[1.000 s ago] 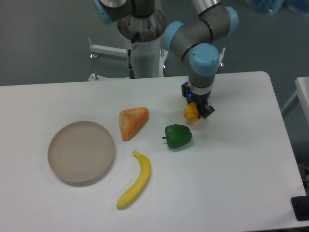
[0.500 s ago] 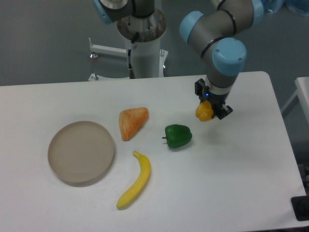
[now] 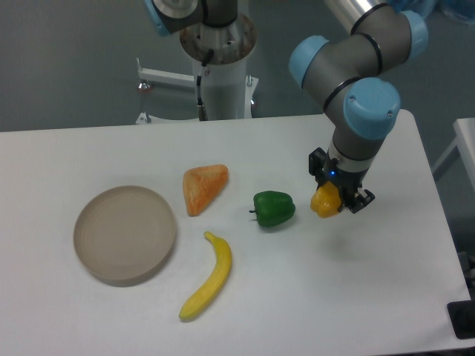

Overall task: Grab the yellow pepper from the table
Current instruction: 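Lift the held yellow pepper up off the table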

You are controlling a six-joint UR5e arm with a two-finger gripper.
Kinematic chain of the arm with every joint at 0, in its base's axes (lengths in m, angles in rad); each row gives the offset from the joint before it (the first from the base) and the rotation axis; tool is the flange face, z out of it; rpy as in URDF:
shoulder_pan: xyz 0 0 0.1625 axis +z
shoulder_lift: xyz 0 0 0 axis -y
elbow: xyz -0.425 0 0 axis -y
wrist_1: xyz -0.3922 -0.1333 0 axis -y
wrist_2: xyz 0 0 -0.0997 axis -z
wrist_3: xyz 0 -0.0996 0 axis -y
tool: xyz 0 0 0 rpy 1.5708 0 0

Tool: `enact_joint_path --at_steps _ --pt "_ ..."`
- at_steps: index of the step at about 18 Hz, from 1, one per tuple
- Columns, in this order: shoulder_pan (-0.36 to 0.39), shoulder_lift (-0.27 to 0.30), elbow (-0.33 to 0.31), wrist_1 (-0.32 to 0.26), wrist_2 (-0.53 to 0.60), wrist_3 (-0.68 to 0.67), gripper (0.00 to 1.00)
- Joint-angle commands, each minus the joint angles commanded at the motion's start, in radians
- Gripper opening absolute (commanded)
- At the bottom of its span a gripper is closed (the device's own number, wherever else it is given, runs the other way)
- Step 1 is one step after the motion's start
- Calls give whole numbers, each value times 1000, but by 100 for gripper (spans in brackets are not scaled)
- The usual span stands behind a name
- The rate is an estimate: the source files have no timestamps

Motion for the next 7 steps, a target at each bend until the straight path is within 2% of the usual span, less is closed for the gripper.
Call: enact_joint_path --at_steps 7 --pt "-6 0 -11 3 11 5 21"
